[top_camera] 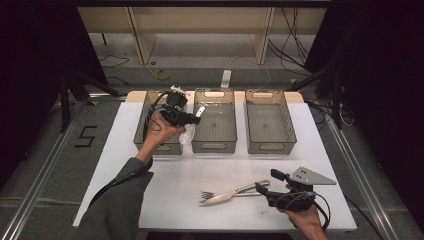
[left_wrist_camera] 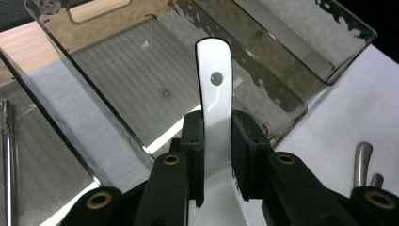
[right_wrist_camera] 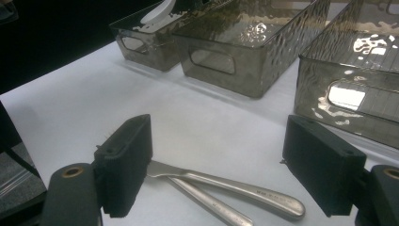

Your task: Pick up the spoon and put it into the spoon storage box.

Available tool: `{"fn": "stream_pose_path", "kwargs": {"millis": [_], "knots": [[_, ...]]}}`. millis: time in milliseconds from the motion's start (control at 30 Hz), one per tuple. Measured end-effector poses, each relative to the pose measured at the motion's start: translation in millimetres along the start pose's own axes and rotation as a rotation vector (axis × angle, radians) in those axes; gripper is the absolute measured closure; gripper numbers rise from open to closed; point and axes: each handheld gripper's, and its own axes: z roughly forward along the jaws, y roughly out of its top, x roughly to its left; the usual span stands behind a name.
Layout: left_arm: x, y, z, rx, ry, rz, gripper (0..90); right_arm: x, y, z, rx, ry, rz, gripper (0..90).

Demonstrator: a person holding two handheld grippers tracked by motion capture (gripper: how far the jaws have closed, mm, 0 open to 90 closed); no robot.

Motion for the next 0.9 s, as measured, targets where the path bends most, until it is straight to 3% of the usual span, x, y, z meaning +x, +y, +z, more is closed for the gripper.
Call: {"fn": "stream_pose_path", "kwargs": {"millis": [200, 433, 600, 900], "knots": [[-5.3, 13.2, 0.1, -0.030, 0.003, -0.001, 75.6, -0.6, -0.1, -0.6, 0.000, -0.002, 0.006, 25.5], [-8.7, 26.3, 17.7, -0.022, 0.004, 0.001, 75.6, -0.7, 0.1, -0.6, -0.005, 0.001, 0.008, 25.4], [-6.0, 32.3, 24.5, -0.035, -0.003, -0.031, 75.6, -0.9, 0.2, -1.8, -0.006, 0.003, 0.009, 25.4], [-7.3, 36.3, 31.8, -0.037, 0.022, -0.023, 75.6, -0.5, 0.4, -1.9, -0.005, 0.004, 0.008, 25.4]]}}
